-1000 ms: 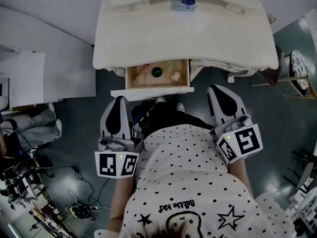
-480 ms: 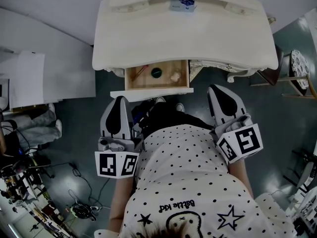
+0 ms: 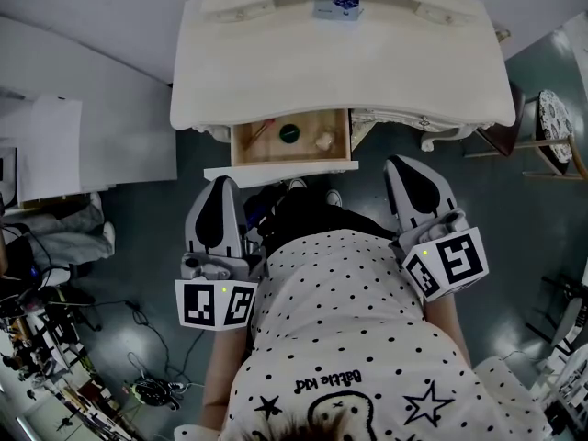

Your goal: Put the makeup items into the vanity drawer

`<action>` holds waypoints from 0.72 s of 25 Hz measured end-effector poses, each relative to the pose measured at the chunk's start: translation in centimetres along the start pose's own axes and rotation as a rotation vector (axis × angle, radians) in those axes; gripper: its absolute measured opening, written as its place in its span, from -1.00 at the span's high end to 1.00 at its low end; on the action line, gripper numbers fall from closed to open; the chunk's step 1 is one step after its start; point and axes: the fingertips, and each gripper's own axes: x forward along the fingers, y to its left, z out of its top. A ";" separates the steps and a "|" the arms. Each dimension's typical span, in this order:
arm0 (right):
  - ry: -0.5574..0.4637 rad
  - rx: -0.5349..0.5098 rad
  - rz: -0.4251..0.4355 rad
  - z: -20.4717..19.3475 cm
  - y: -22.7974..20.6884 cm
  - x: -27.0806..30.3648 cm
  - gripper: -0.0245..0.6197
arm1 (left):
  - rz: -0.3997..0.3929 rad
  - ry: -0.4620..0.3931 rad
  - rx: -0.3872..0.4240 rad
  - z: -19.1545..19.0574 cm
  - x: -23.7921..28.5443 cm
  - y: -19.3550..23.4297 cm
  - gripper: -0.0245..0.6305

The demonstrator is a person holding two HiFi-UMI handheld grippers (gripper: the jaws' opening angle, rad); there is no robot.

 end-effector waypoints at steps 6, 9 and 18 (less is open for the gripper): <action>0.003 -0.004 0.004 -0.2 0.3 -0.1 0.90 | -0.003 -0.003 -0.003 -0.1 -0.2 0.0 0.91; 0.003 -0.006 0.005 -0.2 0.4 -0.1 0.90 | -0.005 -0.005 -0.003 -0.2 -0.4 0.0 0.91; -0.004 -0.005 0.007 -0.3 0.5 -0.5 0.90 | -0.004 -0.011 -0.003 -0.2 -0.8 -0.2 0.91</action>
